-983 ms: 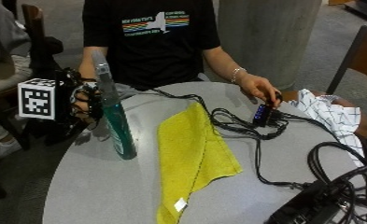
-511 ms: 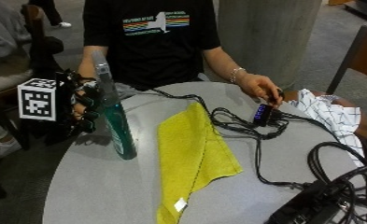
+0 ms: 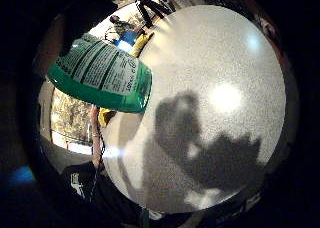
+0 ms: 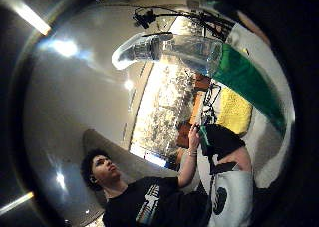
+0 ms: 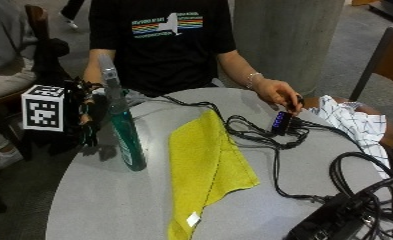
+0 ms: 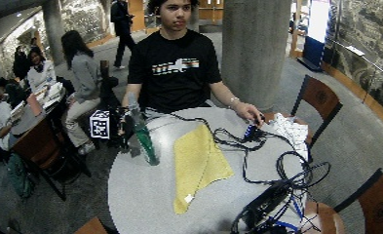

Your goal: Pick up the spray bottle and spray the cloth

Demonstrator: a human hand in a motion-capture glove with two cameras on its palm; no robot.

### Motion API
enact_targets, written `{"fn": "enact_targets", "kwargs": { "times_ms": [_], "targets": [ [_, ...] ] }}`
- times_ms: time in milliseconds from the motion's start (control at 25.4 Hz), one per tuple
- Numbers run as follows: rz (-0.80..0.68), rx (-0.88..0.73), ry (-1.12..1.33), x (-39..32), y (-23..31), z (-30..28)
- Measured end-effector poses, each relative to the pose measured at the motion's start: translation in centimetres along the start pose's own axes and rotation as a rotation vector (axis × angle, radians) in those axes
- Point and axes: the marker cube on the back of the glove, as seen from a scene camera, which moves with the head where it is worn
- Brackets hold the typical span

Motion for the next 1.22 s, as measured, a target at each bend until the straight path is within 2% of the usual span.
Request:
{"fn": "enact_targets", "kwargs": {
  "times_ms": [550, 1219],
  "targets": [
    [0.017, -0.063, 0.019, 0.4, -4.5, 2.8],
    [-0.002, -0.086, -0.085, 1.5, -8.5, 4.7]
  ]
}}
